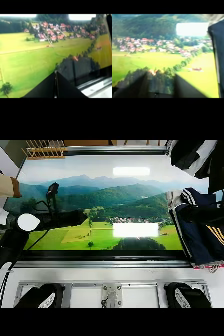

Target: Fold the clothes and pants, and hang the long-sleeved shirts on hangers.

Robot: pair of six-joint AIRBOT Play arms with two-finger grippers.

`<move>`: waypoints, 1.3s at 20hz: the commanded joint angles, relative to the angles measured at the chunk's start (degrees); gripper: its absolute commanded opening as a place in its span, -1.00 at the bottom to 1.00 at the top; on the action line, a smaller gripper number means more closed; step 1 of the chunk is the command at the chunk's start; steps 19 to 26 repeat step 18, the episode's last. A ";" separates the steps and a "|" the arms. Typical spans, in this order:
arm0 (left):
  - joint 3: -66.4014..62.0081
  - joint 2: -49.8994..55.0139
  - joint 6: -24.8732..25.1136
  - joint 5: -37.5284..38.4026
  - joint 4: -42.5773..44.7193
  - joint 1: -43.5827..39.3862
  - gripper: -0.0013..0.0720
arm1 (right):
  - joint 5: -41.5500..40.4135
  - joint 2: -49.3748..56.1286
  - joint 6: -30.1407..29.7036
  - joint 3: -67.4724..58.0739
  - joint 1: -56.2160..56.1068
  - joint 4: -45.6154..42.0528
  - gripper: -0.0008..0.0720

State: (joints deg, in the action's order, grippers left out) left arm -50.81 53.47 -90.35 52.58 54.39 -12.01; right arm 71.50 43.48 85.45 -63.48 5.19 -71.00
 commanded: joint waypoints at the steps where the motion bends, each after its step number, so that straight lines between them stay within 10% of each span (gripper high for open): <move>1: 0.09 0.00 0.11 0.00 -0.39 1.64 -0.95 | 0.00 1.40 -0.20 -0.07 -3.23 1.20 -0.90; 26: 1.90 0.04 0.11 -0.28 -0.42 1.64 -0.95 | 1.60 1.44 -0.17 -0.07 -3.23 1.22 -0.90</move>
